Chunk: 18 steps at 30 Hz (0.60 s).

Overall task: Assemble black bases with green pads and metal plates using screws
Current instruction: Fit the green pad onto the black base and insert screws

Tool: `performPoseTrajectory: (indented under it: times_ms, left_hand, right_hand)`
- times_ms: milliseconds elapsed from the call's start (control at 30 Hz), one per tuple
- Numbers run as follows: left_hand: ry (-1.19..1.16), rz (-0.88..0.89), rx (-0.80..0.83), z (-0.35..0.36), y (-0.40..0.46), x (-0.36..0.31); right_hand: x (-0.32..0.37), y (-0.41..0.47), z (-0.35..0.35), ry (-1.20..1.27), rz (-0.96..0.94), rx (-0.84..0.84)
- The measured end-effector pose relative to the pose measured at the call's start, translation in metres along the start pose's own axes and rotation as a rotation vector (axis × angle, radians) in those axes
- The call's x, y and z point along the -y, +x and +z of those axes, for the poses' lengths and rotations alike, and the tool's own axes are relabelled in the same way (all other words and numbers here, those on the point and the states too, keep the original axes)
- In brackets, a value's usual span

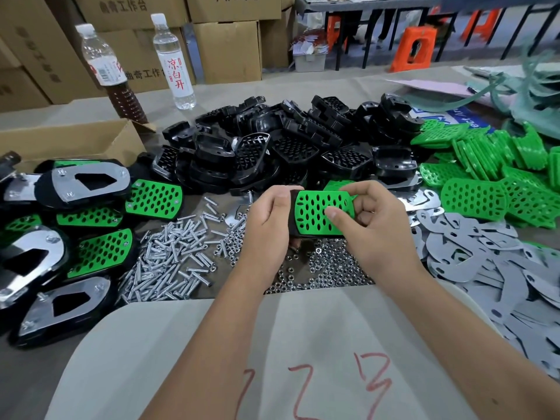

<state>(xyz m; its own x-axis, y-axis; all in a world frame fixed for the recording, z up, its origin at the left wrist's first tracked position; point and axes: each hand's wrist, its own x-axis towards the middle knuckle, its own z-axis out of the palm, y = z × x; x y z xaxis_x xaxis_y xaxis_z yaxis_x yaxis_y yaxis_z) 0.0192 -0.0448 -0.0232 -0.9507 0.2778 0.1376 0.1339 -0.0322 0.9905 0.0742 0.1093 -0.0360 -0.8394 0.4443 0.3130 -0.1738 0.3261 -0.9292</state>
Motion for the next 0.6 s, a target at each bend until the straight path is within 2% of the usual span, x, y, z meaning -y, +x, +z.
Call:
performPoseTrajectory:
  times_ms: [267, 467, 600]
  left_hand:
    - [0.03, 0.042, 0.037, -0.005, 0.0, 0.004]
    - [-0.11, 0.025, 0.053, -0.008, 0.0, 0.004]
    - [-0.034, 0.04, 0.027, -0.004, 0.001, 0.006]
  right_hand:
    - [0.007, -0.001, -0.002, -0.048, -0.039, 0.012]
    - [0.013, -0.003, -0.002, 0.143, 0.039, 0.114]
    - [0.014, -0.003, -0.001, 0.133, 0.022, 0.097]
